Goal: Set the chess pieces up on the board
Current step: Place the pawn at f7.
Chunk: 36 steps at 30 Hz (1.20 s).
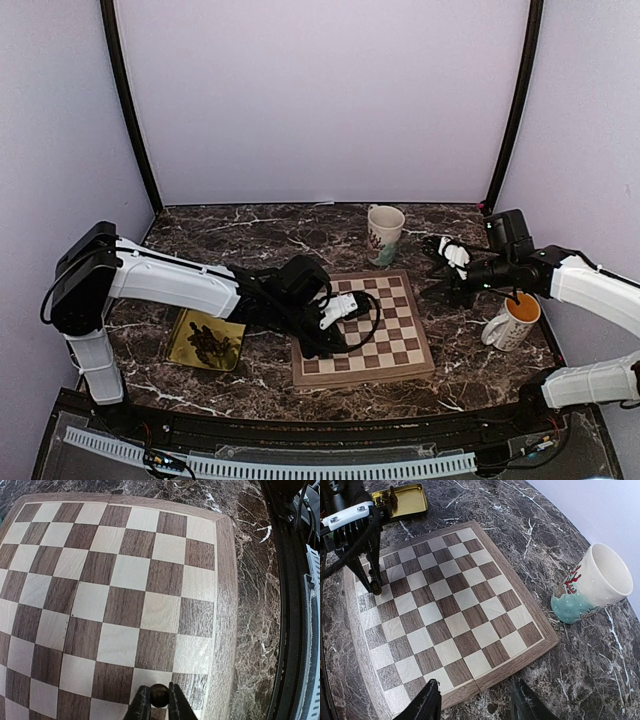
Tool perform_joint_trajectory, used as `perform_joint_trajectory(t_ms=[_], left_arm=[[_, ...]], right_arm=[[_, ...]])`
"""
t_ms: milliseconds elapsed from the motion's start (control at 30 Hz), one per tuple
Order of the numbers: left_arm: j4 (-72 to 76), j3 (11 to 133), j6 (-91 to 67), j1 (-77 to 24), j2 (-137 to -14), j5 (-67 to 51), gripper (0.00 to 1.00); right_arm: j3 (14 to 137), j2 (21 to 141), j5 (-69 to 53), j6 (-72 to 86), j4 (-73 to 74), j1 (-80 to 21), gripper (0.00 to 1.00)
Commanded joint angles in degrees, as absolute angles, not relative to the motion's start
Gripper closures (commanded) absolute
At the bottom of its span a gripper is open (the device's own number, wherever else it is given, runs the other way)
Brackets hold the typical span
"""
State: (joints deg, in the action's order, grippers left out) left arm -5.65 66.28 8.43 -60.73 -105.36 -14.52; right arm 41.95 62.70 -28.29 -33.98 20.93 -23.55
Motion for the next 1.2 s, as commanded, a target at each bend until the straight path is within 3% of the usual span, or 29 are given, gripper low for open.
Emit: perform_joint_trajectory(t_ms=[0, 800, 1167], left_arm=[[-7.1, 67.2, 9.2, -61.3, -106.5, -14.7, 0.87], [-8.5, 69.1, 8.3, -61.6, -107.1, -14.2, 0.68], [-7.8, 70.4, 4.9, -61.5, -97.9, -11.2, 0.63]], right_arm=[[41.4, 62.8, -28.8, -34.4, 19.2, -23.2, 0.52], [41.1, 62.9, -28.8, -34.8, 19.1, -23.2, 0.52], [41.1, 62.4, -28.6, -34.7, 19.1, -23.2, 0.51]])
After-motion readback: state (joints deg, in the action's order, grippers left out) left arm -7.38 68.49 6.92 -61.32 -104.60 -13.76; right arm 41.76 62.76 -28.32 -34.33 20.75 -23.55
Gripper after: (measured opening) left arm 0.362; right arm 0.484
